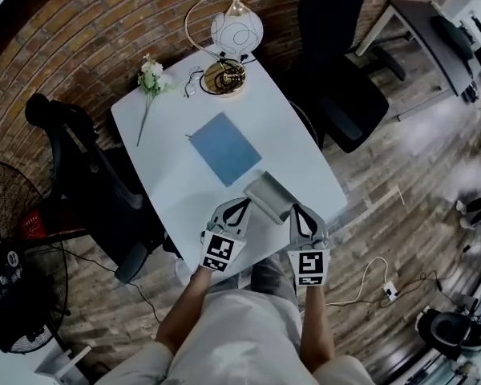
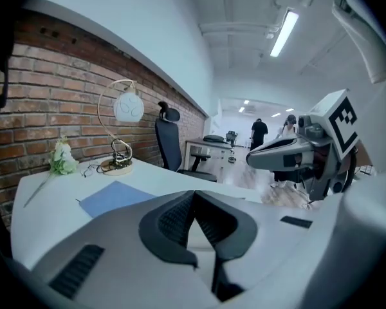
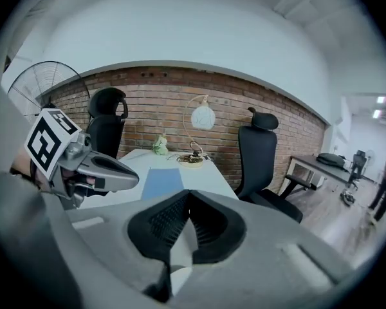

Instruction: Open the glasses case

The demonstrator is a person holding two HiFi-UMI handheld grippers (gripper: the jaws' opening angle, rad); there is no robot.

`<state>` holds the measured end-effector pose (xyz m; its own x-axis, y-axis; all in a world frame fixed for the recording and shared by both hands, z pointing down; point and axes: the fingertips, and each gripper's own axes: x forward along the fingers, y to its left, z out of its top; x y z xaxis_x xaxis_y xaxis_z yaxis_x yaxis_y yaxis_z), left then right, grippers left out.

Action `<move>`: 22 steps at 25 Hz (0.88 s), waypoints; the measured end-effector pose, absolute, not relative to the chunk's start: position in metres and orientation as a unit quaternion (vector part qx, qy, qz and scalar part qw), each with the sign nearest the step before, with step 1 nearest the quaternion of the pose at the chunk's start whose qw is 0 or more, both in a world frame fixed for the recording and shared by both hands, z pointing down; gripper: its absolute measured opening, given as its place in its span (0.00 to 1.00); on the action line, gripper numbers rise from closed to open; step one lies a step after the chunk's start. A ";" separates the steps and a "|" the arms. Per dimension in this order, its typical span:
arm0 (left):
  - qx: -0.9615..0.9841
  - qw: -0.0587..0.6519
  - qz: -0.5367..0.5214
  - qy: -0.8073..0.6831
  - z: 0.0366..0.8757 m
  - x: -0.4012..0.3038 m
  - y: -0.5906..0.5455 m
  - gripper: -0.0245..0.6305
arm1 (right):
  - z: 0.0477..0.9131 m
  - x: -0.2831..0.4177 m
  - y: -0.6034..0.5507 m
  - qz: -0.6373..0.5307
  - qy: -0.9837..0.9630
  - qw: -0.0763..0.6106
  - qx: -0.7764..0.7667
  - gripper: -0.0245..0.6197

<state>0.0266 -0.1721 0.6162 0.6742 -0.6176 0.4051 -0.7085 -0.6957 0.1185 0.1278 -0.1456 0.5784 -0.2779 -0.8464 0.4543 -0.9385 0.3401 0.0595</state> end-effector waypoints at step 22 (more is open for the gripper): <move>0.929 0.047 0.051 -0.364 0.491 -0.004 -0.113 0.04 | 0.479 0.095 -0.083 0.026 -0.777 0.155 0.609 0.05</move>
